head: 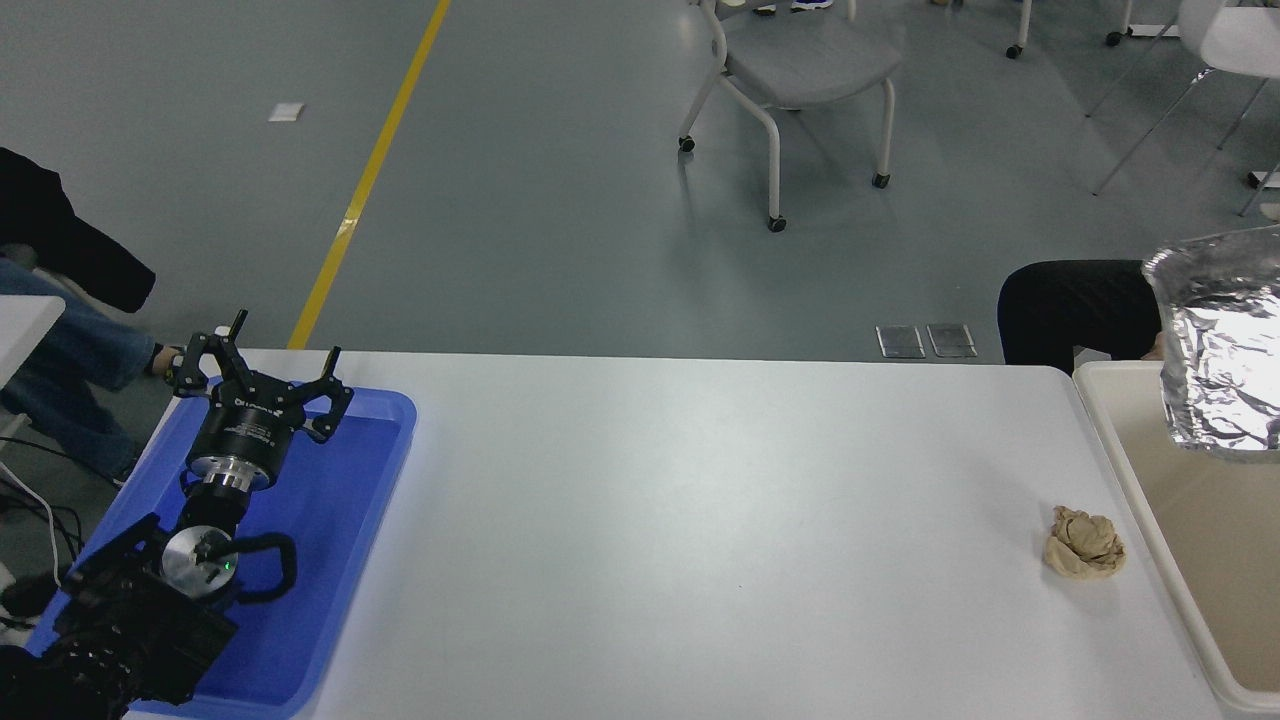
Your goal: Pick up foil plate and place in dustbin
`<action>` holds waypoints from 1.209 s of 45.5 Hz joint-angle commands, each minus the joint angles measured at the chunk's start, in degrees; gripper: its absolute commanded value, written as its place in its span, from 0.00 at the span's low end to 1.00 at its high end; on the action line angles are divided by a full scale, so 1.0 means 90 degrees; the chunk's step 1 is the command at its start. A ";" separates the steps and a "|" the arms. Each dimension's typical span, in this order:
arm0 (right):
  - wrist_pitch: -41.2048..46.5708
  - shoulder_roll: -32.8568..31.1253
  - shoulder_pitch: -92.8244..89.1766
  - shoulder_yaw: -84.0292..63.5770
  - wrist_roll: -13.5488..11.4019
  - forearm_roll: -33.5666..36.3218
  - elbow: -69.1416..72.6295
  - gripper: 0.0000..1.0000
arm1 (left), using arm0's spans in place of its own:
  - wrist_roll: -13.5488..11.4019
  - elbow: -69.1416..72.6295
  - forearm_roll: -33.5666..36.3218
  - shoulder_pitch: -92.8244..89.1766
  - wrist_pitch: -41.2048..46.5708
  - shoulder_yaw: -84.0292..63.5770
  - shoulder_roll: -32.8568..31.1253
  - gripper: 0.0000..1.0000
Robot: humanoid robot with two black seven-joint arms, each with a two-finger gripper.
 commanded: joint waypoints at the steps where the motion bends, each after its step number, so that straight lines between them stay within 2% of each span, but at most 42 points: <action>1: -0.0369 -0.0372 -0.2395 0.1617 0.0023 -0.0242 -0.1867 0.00 | -0.0009 -0.0013 0.0003 0.0001 0.0000 -0.0001 -0.0003 1.00; 9: -0.1247 -0.0226 -0.4016 0.2574 0.0023 -0.0223 -0.2903 0.00 | 0.0001 0.0007 0.0003 0.0001 0.0000 0.0009 -0.0003 1.00; 24: -0.2390 0.0887 -0.6732 0.3844 0.0023 0.0128 -0.4934 0.00 | -0.0009 0.0006 0.0003 0.0001 0.0000 -0.0001 -0.0003 1.00; 35: -0.2488 0.1532 -0.7544 0.4040 0.0023 0.1027 -0.5716 0.00 | -0.0009 0.0006 0.0003 0.0001 0.0000 -0.0001 -0.0003 1.00; 55: -0.2586 0.1718 -0.7641 0.4235 0.0023 0.1086 -0.5775 0.00 | -0.0009 -0.0013 0.0003 0.0001 0.0000 -0.0001 -0.0003 1.00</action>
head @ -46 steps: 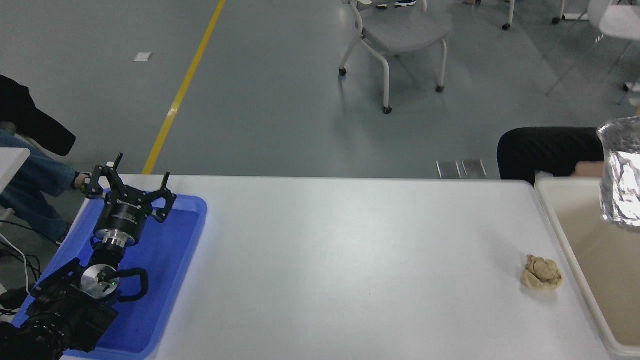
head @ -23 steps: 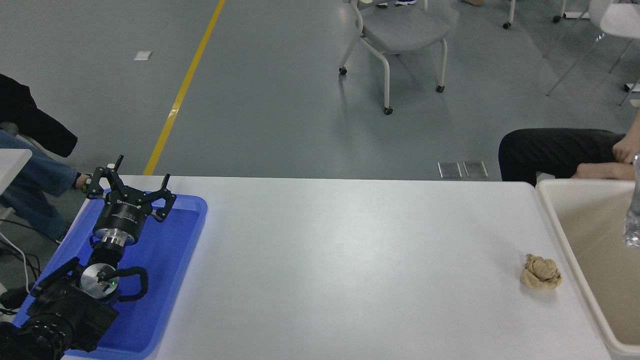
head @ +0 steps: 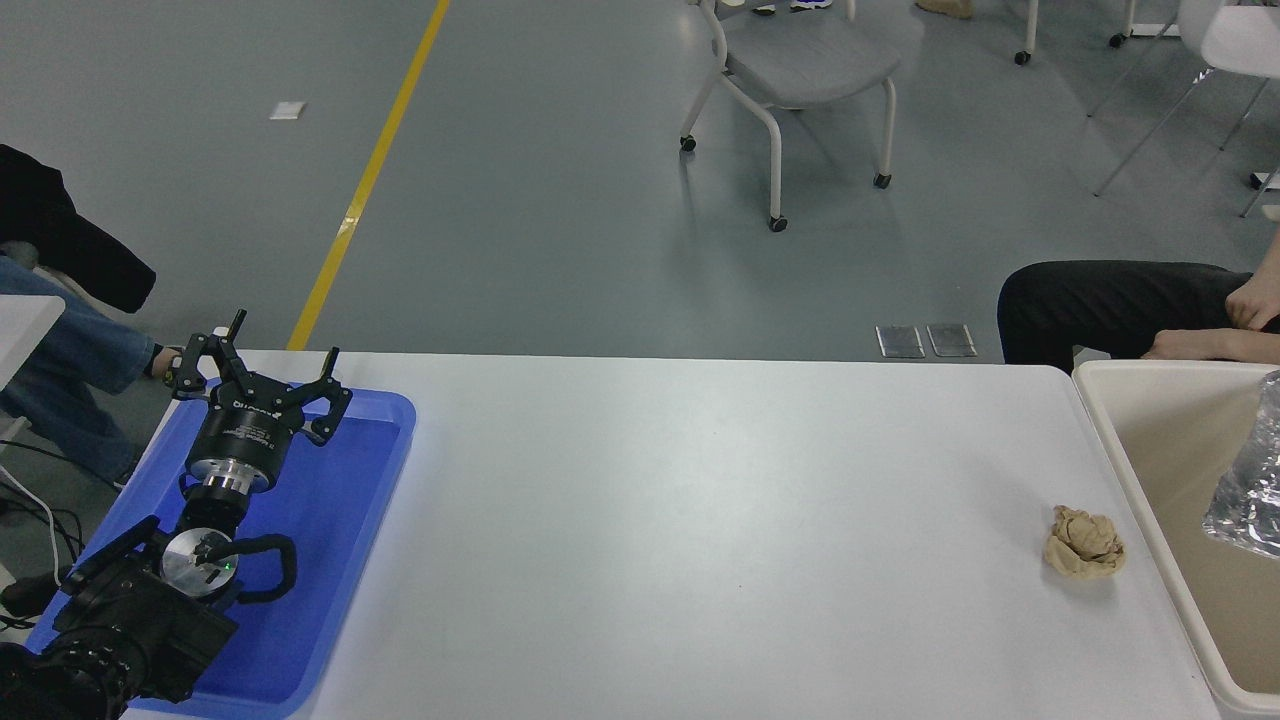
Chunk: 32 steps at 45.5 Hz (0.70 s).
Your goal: Pick up foil plate and place in dustbin
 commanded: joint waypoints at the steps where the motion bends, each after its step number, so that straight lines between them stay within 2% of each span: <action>1: -0.0056 0.0122 -0.0159 0.0138 0.0000 0.0091 -0.0111 0.00 | 0.0008 -0.0012 0.0000 0.0000 0.0000 0.0009 0.0000 1.00; 6: -0.0056 0.0171 -0.0159 0.0148 0.0010 0.0091 -0.0111 0.02 | -0.0001 0.0008 0.0000 0.0000 0.0000 -0.0001 0.0000 1.00; 10: -0.0047 0.0171 -0.0179 0.0216 0.0010 0.0091 -0.0111 0.13 | -0.0001 0.0008 0.0000 0.0000 0.0000 -0.0001 0.0000 1.00; 12: -0.0047 0.0180 -0.0179 0.0265 0.0000 0.0091 -0.0111 0.24 | 0.0008 -0.0012 0.0000 0.0000 0.0000 -0.0001 0.0000 1.00; 13: -0.0047 0.0180 -0.0189 0.0285 0.0000 0.0091 -0.0101 0.39 | -0.0001 -0.0012 0.0000 0.0000 0.0000 0.0009 0.0000 1.00; 14: -0.0056 0.0180 -0.0189 0.0285 0.0010 0.0091 -0.0101 0.72 | -0.0001 0.0008 0.0000 0.0000 0.0000 -0.0001 0.0000 1.00; 15: -0.0047 0.0190 -0.0198 0.0314 0.0010 0.0091 -0.0101 0.99 | 0.0008 0.0008 0.0000 0.0000 0.0000 -0.0001 0.0000 1.00; 32: -0.0008 0.0258 -0.0062 0.0421 0.0000 0.0139 -0.0023 1.00 | 0.0009 -0.0012 0.0000 0.0000 0.0000 0.0009 0.0000 1.00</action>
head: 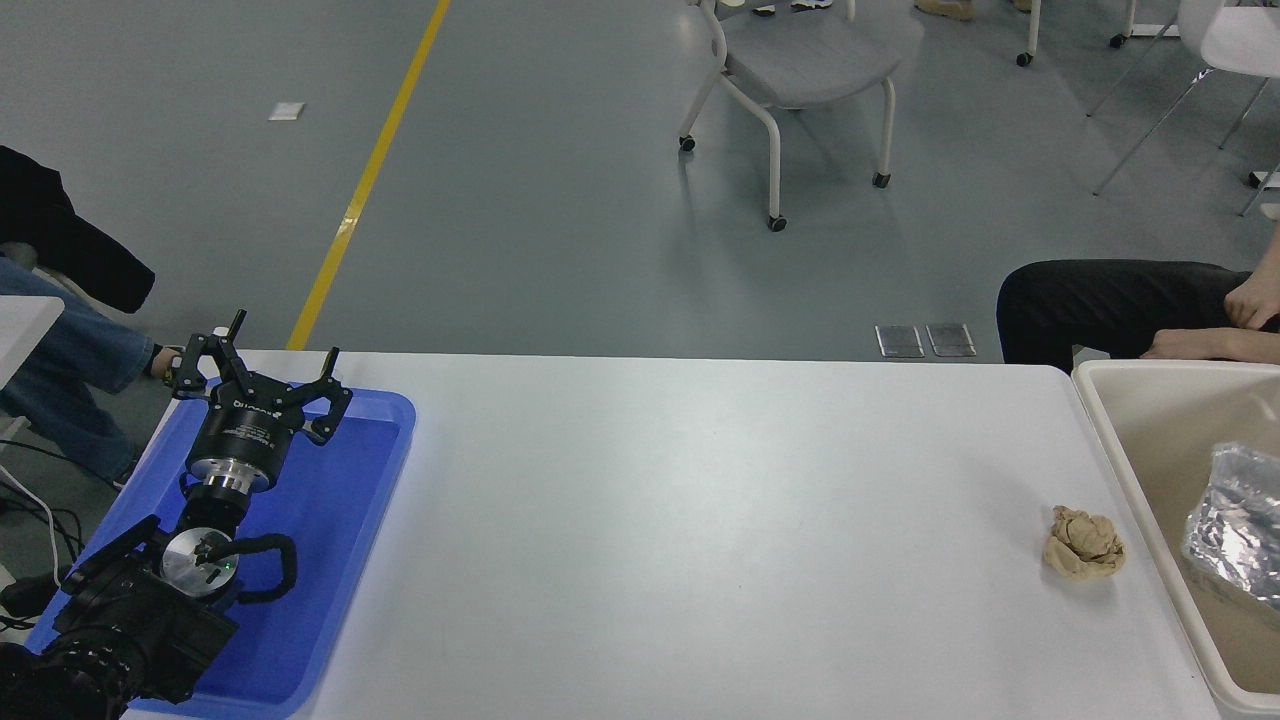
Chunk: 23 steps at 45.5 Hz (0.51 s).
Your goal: Pick up foil plate and place in dustbin
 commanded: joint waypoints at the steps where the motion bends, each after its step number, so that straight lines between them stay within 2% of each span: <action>1: 0.0030 0.0066 0.0157 0.0058 -0.0005 0.0029 0.0078 1.00 | 0.0008 0.0004 0.0000 0.0000 0.0000 -0.0001 0.0000 1.00; 9: 0.0098 0.0125 0.0849 0.0010 -0.0005 0.0019 0.1082 1.00 | 0.0018 0.0004 0.0000 -0.0010 0.0000 0.0008 -0.0019 1.00; 16: 0.0274 -0.0432 0.1806 -0.0215 -0.0005 -0.0322 0.2751 1.00 | 0.0018 -0.0015 0.0000 -0.0010 0.0000 0.0008 -0.0029 1.00; 23: 0.0801 -0.0657 0.2793 -0.0391 -0.0015 -0.0830 0.4120 1.00 | 0.0018 -0.0015 0.0000 -0.0020 0.0000 0.0008 -0.0029 1.00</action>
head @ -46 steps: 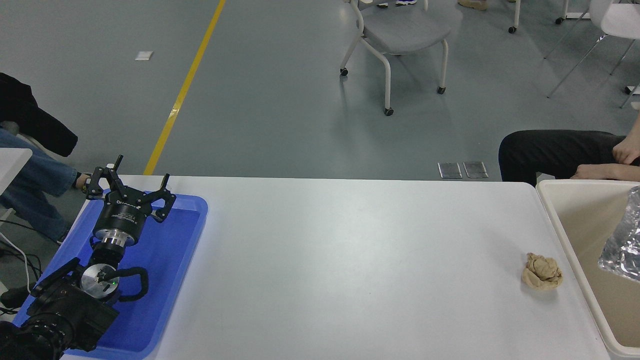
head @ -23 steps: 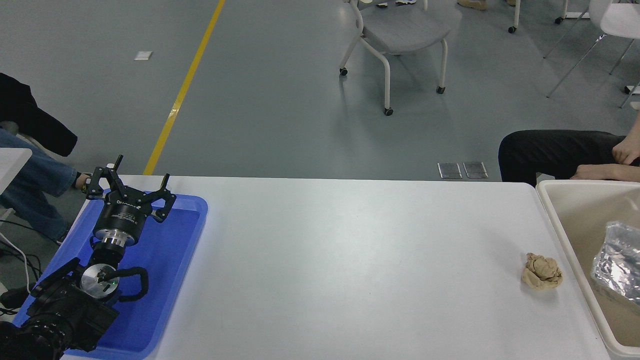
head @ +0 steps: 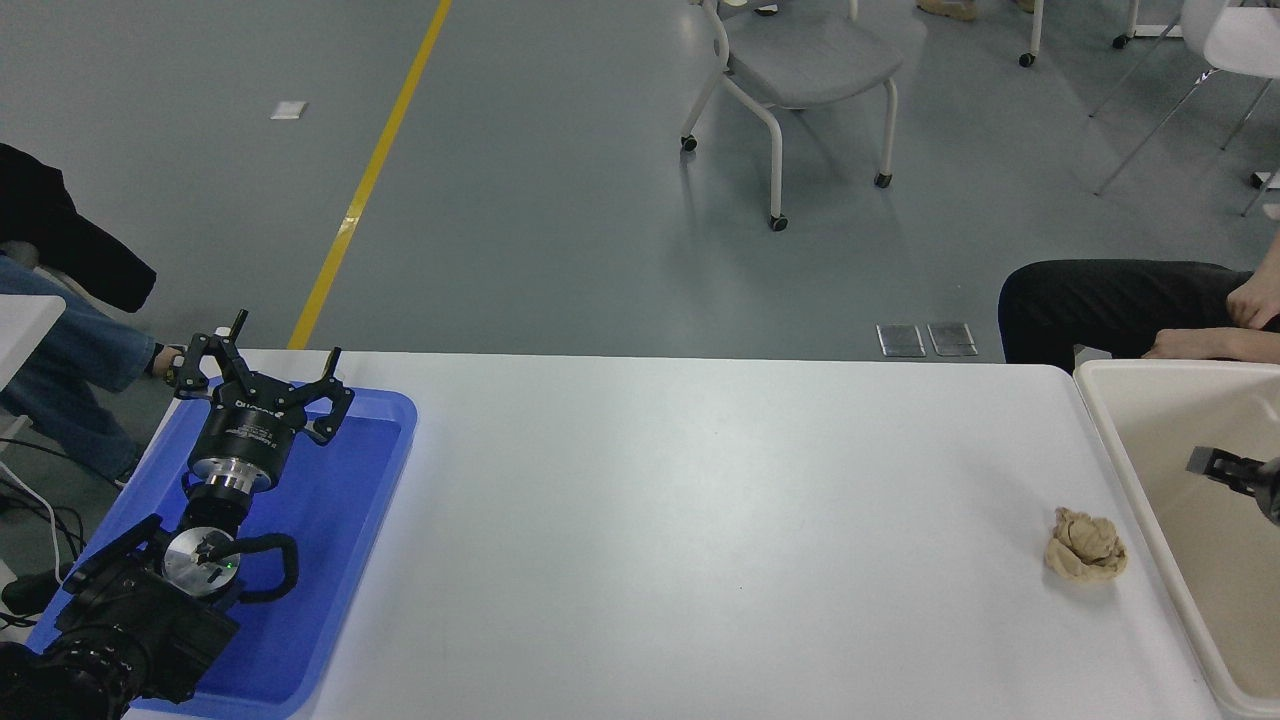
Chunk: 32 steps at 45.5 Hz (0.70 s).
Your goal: Pick up foil plate and place in dustbin
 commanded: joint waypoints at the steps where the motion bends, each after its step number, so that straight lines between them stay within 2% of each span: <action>1: 0.0621 -0.0386 0.1410 -0.0298 -0.0010 -0.0565 0.2041 1.00 | 0.0003 0.0016 0.0000 -0.0006 0.0000 0.0001 -0.0006 1.00; 12: 0.1344 -0.0396 0.3109 -0.0884 -0.0010 -0.0536 0.3428 1.00 | 0.0003 -0.0003 0.0000 -0.0006 0.0000 0.0001 -0.0006 1.00; 19: 0.2320 -0.0259 0.4300 -0.1421 -0.0010 -0.0361 0.4043 1.00 | 0.0003 -0.0003 0.0000 -0.0006 0.0000 0.0001 -0.0006 1.00; 26: 0.3053 0.0063 0.5394 -0.1978 -0.0020 0.0439 0.4522 1.00 | 0.0003 -0.0003 0.0000 -0.0006 0.0000 0.0001 -0.0006 1.00; 32: 0.3805 0.0473 0.6263 -0.2329 -0.0079 0.1582 0.4942 1.00 | 0.0003 -0.0003 0.0000 0.0003 0.0000 0.0001 0.0003 1.00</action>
